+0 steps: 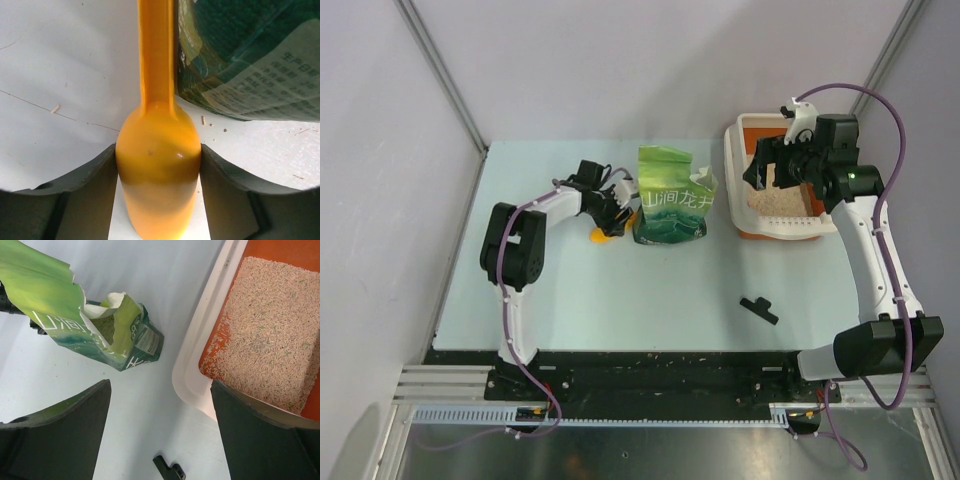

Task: Fill the litter box with clean litter

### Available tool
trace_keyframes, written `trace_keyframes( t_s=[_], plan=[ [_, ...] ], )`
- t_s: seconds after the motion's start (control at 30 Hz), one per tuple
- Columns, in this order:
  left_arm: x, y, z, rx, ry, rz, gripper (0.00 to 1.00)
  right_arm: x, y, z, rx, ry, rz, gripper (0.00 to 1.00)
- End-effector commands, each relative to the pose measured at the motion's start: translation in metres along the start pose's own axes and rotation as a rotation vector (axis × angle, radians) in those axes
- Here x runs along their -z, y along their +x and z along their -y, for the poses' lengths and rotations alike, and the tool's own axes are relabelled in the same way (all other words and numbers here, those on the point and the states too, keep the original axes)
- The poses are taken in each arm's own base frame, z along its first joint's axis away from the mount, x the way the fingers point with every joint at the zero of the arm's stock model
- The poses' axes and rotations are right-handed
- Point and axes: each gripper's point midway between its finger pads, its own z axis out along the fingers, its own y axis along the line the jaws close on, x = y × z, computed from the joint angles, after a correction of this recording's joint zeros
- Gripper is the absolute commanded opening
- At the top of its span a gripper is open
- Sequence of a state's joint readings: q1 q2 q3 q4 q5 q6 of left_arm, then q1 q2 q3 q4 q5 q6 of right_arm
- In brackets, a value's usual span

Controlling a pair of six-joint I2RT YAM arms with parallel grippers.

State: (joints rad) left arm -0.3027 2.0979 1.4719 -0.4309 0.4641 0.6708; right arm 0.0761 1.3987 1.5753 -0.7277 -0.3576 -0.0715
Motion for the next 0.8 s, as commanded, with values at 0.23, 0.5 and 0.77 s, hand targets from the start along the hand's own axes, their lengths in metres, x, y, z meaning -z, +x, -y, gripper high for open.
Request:
trace_keyframes(
  t_s=[0.23,0.5,0.77],
  plan=[
    [0.091,-0.061,-0.009,0.248,0.021,0.267,0.37,0.009,-0.037,-0.029,0.12,-0.178,0.086,0.82],
    [0.182,-0.1,0.003,0.34,0.046,0.468,0.0,0.006,-0.066,-0.072,0.176,-0.398,0.192,0.81],
    [0.252,-0.13,0.039,0.212,0.093,0.601,0.0,-0.01,-0.079,-0.136,0.945,-0.322,0.343,0.82]
  ],
)
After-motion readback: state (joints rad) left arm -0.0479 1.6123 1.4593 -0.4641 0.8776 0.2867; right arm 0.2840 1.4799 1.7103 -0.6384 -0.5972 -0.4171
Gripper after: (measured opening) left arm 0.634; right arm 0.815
